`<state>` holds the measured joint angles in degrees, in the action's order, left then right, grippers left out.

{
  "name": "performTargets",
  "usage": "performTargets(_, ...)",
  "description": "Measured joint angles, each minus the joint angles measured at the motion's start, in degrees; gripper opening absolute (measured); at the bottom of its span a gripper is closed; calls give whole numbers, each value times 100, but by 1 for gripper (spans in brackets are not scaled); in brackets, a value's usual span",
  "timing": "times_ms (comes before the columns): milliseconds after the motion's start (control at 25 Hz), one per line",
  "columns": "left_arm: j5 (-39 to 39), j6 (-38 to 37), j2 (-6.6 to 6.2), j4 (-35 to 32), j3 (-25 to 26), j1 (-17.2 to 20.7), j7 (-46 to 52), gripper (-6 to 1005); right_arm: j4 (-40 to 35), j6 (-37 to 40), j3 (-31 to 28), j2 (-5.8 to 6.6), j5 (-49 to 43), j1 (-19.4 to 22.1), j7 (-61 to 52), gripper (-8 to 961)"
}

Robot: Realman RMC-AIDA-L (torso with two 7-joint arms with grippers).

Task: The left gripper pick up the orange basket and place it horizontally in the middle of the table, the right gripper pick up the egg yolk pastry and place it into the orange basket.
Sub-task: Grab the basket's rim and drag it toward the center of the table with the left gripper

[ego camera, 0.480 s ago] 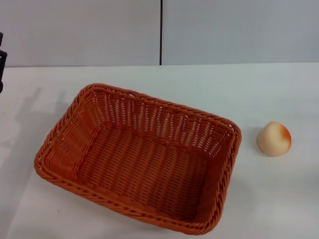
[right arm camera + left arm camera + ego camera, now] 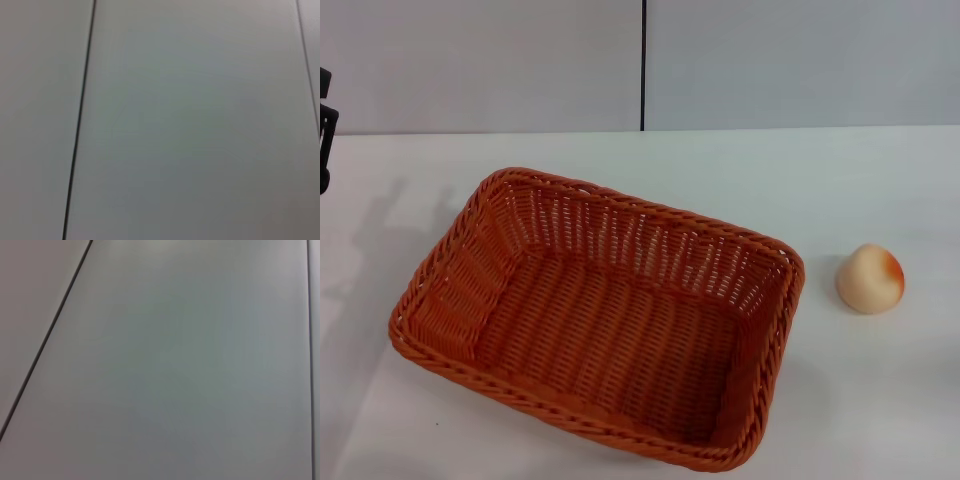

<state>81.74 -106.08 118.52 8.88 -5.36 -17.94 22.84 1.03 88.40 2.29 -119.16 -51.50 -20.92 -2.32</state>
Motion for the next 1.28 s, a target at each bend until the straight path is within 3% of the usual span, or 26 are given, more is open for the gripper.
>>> performTargets(360, -27, 126, -23, -138, 39, 1, 635, 652, -76, -140, 3, 35, 0, 37, -948, 629)
performTargets(640, 2, 194, -35, -846, -184, -200, 1525, 659, -69, -142, 54, 35, -34, 16, -989, 629)
performTargets(760, 2, 282, -48, -1545, -621, -343, 2215, 661, -50, -144, 61, 31, -43, 11, -996, 629)
performTargets(880, 11, 623, -72, -2631, -1480, -495, 3216, 664, -37, -148, 62, 31, -44, 10, -1033, 629)
performTargets(920, 11, 623, -72, -2631, -1480, -495, 3216, 665, -36, -151, 63, 32, -45, 9, -1056, 629)
performTargets(960, 25, 991, -95, -3588, -2337, -549, 3997, 666, -36, -155, 65, 32, -45, 9, -1074, 629)
performTargets(1080, 171, 1291, -114, -4459, -3035, -578, 4721, 669, -35, -179, 71, 33, -45, 12, -1142, 629)
performTargets(1160, 556, 1537, -123, -5286, -3479, -637, 5416, 671, -37, -188, 71, 33, -45, 14, -1146, 629)
performTargets(1280, 1660, 1718, -96, -6415, -3703, -856, 6438, 674, -43, -198, 70, 33, -45, 23, -1152, 630)
